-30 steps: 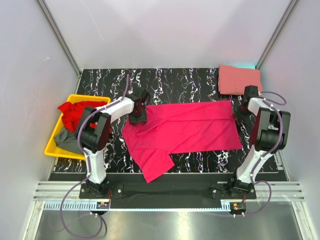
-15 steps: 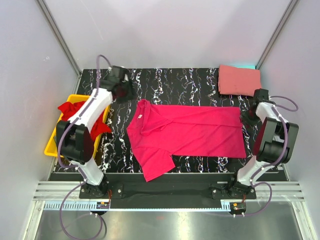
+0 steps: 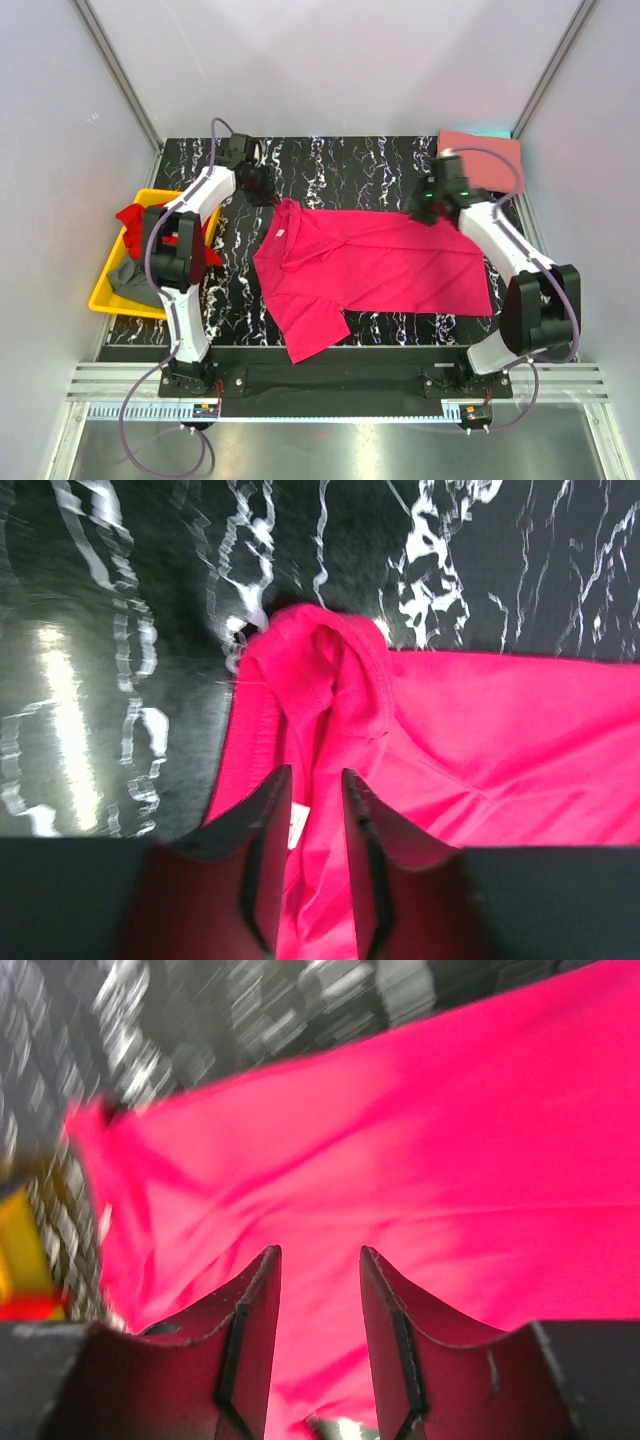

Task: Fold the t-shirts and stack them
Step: Fold the tshirt

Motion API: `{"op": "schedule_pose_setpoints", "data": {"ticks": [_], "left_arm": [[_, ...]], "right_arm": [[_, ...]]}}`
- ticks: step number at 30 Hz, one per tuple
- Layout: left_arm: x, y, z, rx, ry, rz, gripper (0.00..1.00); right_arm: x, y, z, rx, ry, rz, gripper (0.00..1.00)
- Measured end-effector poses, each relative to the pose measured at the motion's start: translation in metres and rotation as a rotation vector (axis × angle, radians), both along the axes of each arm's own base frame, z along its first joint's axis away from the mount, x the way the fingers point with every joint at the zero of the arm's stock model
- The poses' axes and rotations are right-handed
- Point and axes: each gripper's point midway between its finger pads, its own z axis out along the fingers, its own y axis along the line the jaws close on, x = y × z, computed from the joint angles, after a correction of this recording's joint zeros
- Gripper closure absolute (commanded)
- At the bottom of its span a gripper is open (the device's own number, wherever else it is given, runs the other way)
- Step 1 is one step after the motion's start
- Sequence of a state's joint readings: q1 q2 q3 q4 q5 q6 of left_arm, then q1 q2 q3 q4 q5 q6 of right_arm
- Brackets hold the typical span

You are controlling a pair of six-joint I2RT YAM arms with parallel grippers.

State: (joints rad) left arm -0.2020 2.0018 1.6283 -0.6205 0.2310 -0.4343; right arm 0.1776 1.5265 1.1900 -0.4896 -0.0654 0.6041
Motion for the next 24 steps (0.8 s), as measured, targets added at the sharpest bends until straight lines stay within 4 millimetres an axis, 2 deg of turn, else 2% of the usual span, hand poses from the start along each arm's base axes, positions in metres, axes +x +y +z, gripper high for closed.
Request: {"op": "schedule_pose_setpoints", "data": {"ticks": [2, 5, 8, 12, 13, 14, 17, 20, 24], "left_arm": [[-0.004, -0.007, -0.008, -0.033, 0.033, -0.020, 0.73], [-0.011, -0.010, -0.013, -0.054, 0.049, -0.029, 0.64], [-0.027, -0.011, -0.014, -0.064, 0.061, -0.037, 0.57], [-0.019, -0.019, -0.002, -0.097, 0.026, -0.059, 0.61], [-0.013, -0.022, 0.002, -0.102, 0.011, -0.065, 0.66], [-0.007, -0.024, 0.007, -0.109, -0.006, -0.069, 0.67], [0.006, -0.029, 0.013, -0.125, -0.048, -0.078, 0.66], [0.008, -0.031, 0.004, -0.132, -0.036, -0.084, 0.56], [0.014, -0.034, -0.018, -0.135, 0.007, -0.084, 0.50]], "right_arm": [[-0.010, 0.049, -0.002, 0.020, 0.002, 0.096, 0.59], [-0.026, 0.101, -0.014, 0.051, 0.034, 0.180, 0.65], [-0.042, 0.139, -0.035, 0.061, 0.094, 0.208, 0.65], [-0.063, 0.180, -0.068, 0.041, 0.177, 0.215, 0.66], [-0.067, 0.187, -0.073, 0.039, 0.192, 0.215, 0.66], [-0.072, 0.195, -0.079, 0.038, 0.209, 0.217, 0.66], [-0.079, 0.211, -0.092, 0.035, 0.245, 0.201, 0.66], [-0.076, 0.214, -0.097, 0.033, 0.261, 0.166, 0.67], [-0.066, 0.219, -0.093, 0.039, 0.249, 0.123, 0.67]]}}
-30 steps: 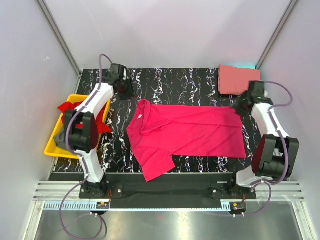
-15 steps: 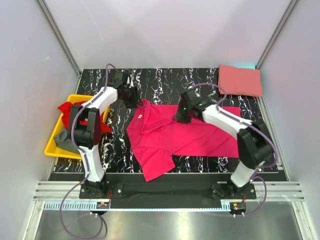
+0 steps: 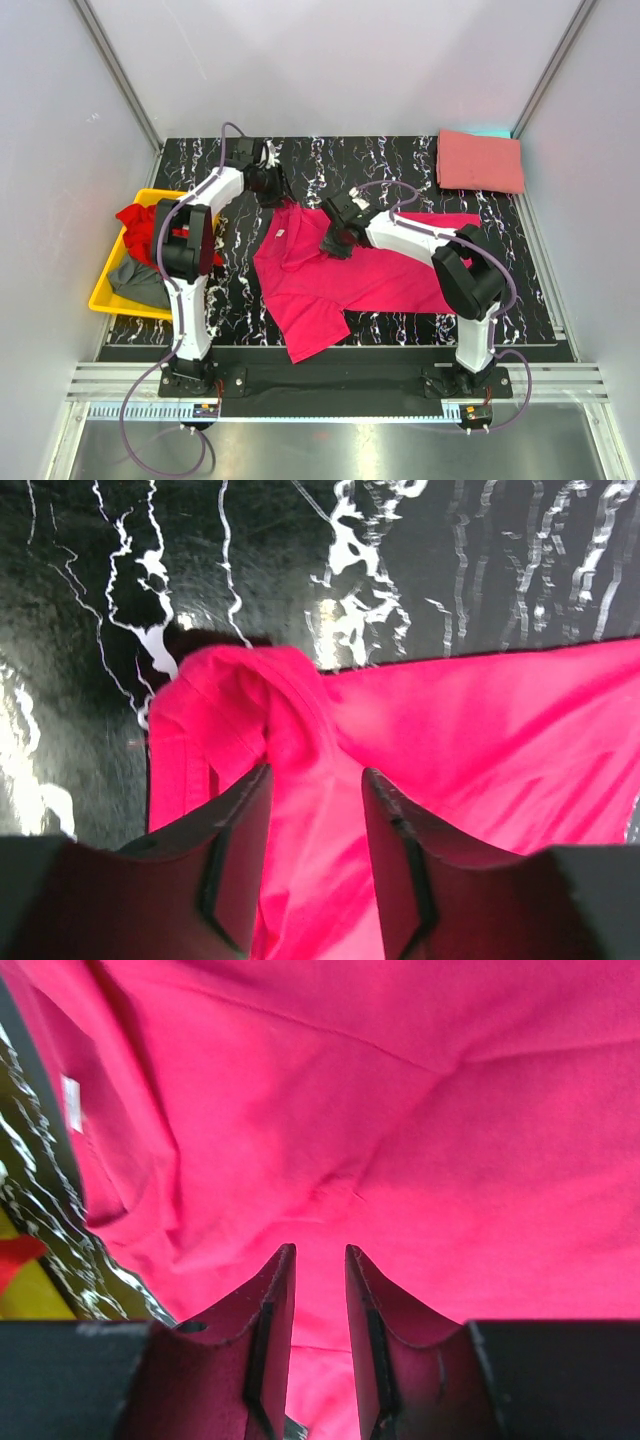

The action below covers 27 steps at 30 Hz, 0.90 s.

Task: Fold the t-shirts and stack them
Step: Fold the tshirt

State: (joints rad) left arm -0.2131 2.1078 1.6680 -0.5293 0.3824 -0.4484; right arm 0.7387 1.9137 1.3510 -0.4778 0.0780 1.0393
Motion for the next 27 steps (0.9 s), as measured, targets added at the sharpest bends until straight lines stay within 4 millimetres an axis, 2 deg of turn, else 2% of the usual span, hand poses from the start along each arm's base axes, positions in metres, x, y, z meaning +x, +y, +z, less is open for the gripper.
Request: {"op": "schedule_pose_setpoints", "data": {"ticks": [4, 13, 19, 22, 27], "left_arm": [[-0.001, 0.000, -0.010, 0.002, 0.031, 0.018, 0.48], [0.021, -0.001, 0.001, 0.006, 0.003, 0.041, 0.47], [0.020, 0.000, -0.011, 0.015, 0.046, 0.057, 0.52], [0.016, 0.004, -0.018, 0.036, 0.063, 0.074, 0.53], [0.000, 0.017, -0.032, 0.071, 0.101, 0.114, 0.51]], "right_arm": [[0.006, 0.006, 0.001, -0.002, -0.007, -0.019, 0.67], [0.000, 0.006, -0.014, -0.051, 0.028, -0.039, 0.68], [0.000, 0.005, -0.014, -0.072, 0.010, -0.007, 0.63], [0.007, 0.010, -0.006, -0.077, -0.047, 0.084, 0.58], [0.036, 0.035, 0.025, 0.007, -0.200, 0.215, 0.53]]}}
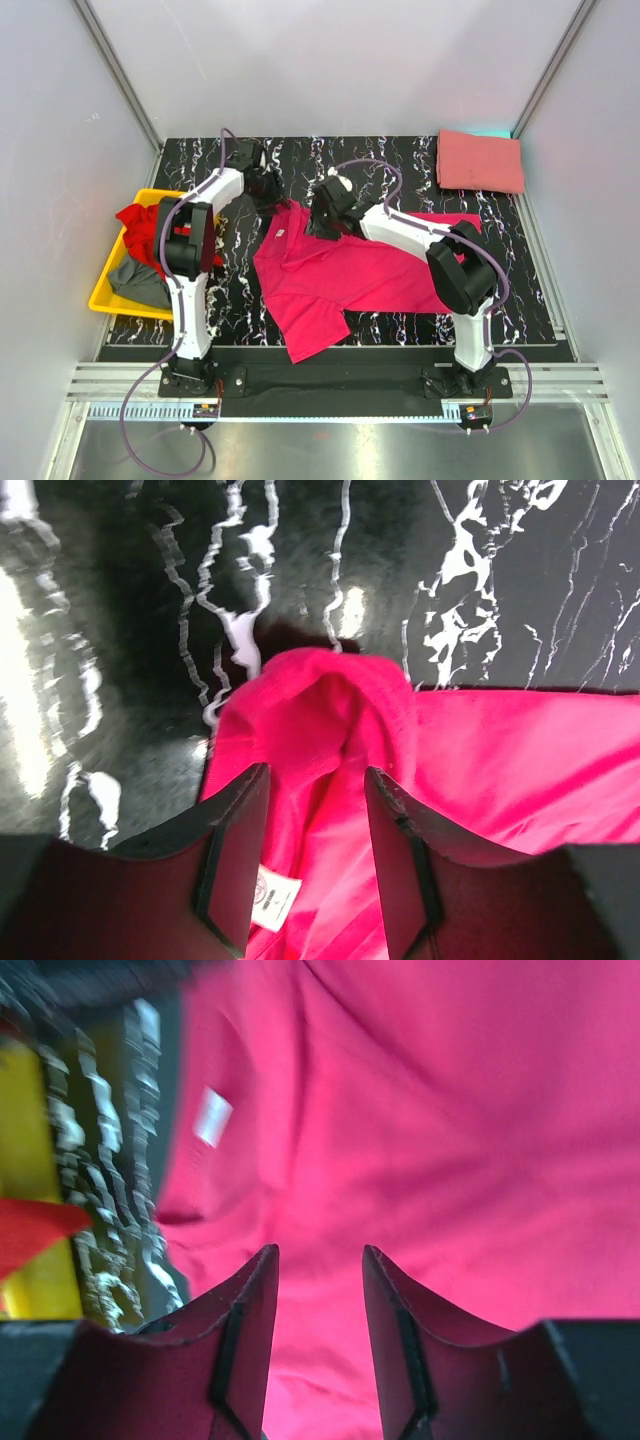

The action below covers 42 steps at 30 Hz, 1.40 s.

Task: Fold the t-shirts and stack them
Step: Fold the tshirt

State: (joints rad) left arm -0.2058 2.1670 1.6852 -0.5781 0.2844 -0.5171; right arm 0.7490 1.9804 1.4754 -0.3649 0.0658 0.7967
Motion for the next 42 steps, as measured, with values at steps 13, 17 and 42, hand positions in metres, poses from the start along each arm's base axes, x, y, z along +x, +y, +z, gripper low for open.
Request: {"op": "schedule_pose_setpoints", "data": {"ticks": [13, 17, 42], "left_arm": [[0.011, -0.012, 0.028, -0.072, -0.094, -0.063, 0.56], [0.015, -0.024, 0.025, -0.080, -0.100, -0.094, 0.59], [0.030, -0.005, -0.001, 0.090, -0.059, -0.067, 1.00]], "right_arm": [[0.080, -0.053, 0.002, -0.002, -0.089, -0.045, 0.69], [0.086, -0.067, -0.018, -0.050, -0.044, -0.065, 0.72], [0.099, -0.108, -0.061, -0.129, 0.044, -0.172, 0.82]]}}
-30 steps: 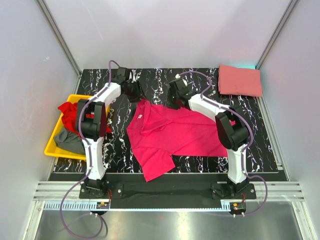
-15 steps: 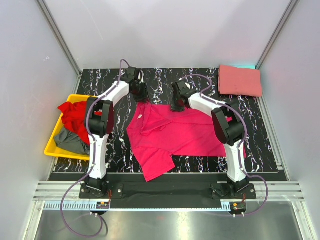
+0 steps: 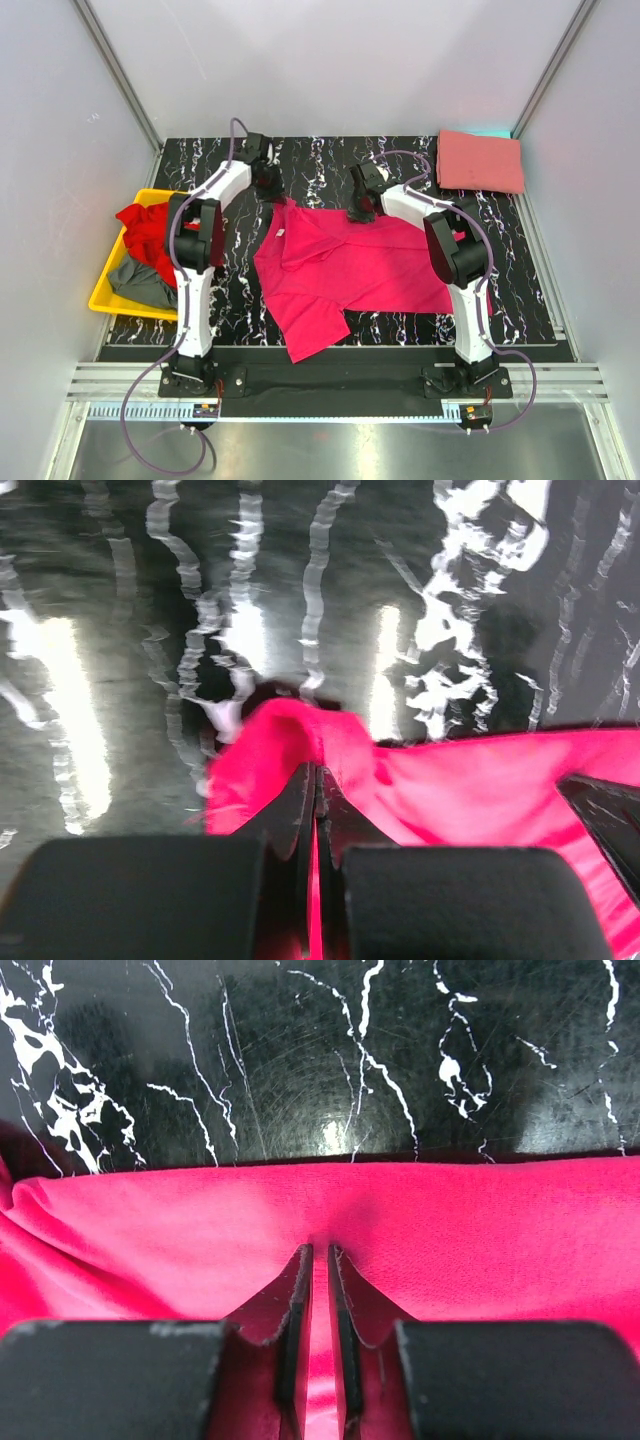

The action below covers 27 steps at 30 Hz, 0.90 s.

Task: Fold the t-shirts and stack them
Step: Fold the tshirt

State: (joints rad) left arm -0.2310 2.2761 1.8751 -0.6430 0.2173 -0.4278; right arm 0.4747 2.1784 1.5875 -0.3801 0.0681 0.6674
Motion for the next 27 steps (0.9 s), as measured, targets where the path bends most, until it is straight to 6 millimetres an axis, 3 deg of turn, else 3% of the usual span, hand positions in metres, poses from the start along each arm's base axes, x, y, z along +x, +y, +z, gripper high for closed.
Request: {"op": "schedule_pose_setpoints", "data": {"ticks": [6, 8, 9, 10, 13, 21, 27], "left_arm": [[0.000, 0.034, -0.009, -0.013, 0.036, 0.078, 1.00], [0.002, 0.039, -0.009, -0.012, 0.035, 0.088, 0.89], [0.002, 0.039, -0.009, -0.012, 0.035, 0.088, 0.76], [0.002, 0.039, -0.009, -0.011, 0.036, 0.087, 0.69], [0.002, 0.038, -0.007, -0.014, 0.034, 0.088, 0.60], [0.005, 0.029, 0.019, -0.052, -0.035, 0.062, 0.53], [0.012, 0.020, 0.029, -0.071, -0.062, 0.037, 0.54]], "right_arm": [[0.002, -0.002, -0.001, 0.013, 0.005, -0.028, 0.82], [0.003, -0.003, 0.000, 0.015, 0.004, -0.032, 0.83], [0.004, -0.003, -0.001, 0.018, 0.002, -0.034, 0.83], [0.004, -0.003, -0.001, 0.020, 0.001, -0.035, 0.82], [0.006, -0.002, -0.001, 0.032, -0.010, -0.034, 0.82], [0.009, -0.002, 0.000, 0.039, -0.022, -0.034, 0.82], [0.009, -0.002, 0.000, 0.039, -0.021, -0.034, 0.82]]}}
